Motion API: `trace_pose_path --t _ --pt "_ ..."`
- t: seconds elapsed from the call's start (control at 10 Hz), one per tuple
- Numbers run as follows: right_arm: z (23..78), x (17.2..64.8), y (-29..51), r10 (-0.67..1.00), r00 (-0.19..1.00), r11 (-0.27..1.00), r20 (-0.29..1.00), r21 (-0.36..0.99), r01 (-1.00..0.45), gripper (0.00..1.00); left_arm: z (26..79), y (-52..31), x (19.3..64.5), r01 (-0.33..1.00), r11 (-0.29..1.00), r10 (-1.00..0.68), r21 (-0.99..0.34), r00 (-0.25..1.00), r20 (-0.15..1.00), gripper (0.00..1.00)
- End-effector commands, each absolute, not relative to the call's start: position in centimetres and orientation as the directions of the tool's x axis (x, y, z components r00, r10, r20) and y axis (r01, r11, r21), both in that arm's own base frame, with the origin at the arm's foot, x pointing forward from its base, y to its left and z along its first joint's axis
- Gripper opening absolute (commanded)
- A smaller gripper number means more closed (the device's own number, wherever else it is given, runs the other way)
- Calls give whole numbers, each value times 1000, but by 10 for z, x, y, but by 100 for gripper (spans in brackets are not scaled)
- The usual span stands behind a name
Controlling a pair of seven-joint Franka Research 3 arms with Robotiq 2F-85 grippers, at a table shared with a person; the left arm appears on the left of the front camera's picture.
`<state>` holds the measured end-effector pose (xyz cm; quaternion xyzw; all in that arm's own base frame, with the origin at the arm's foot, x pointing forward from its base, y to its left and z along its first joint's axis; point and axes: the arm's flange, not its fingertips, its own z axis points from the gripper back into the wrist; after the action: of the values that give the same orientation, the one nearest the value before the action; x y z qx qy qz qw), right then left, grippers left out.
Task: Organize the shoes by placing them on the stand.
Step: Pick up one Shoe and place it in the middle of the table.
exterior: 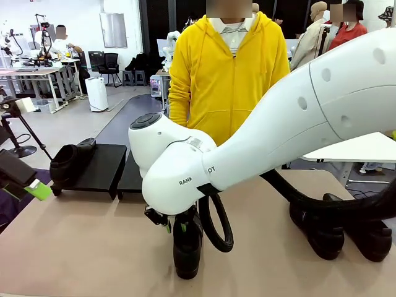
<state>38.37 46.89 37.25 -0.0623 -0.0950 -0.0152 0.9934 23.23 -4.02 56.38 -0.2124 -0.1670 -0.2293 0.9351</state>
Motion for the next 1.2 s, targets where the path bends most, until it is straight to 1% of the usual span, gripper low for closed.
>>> trace_pose_path --t 0.0,0.2,0.3,0.4,0.6,0.7,0.9,1.0,1.1 --pt "407 376 427 61 980 995 187 -85 -46 100 563 -38 232 502 806 -360 -312 835 415 100" --pt "459 373 349 206 963 975 172 44 -217 100 563 -38 232 502 806 -360 -312 835 415 100" --pt "485 374 291 278 945 942 172 145 -303 100 563 -38 232 502 806 -360 -312 835 415 100" --pt "512 371 224 295 938 900 183 276 -337 100 563 -38 232 502 806 -360 -312 835 415 100" --pt "535 348 127 275 925 813 260 451 -369 100 563 -38 232 502 806 -360 -312 835 415 100" --pt "542 327 92 234 926 796 295 489 -357 100 563 -38 232 502 806 -360 -312 835 415 100" --pt "559 277 37 187 926 808 329 485 -335 100 563 -38 232 502 806 -360 -312 835 415 100" --pt "563 259 20 180 932 828 315 462 -316 100 563 -38 232 502 806 -360 -312 835 415 100" --pt "561 246 6 190 938 820 290 479 -314 100 563 -38 232 502 806 -360 -312 835 415 100"
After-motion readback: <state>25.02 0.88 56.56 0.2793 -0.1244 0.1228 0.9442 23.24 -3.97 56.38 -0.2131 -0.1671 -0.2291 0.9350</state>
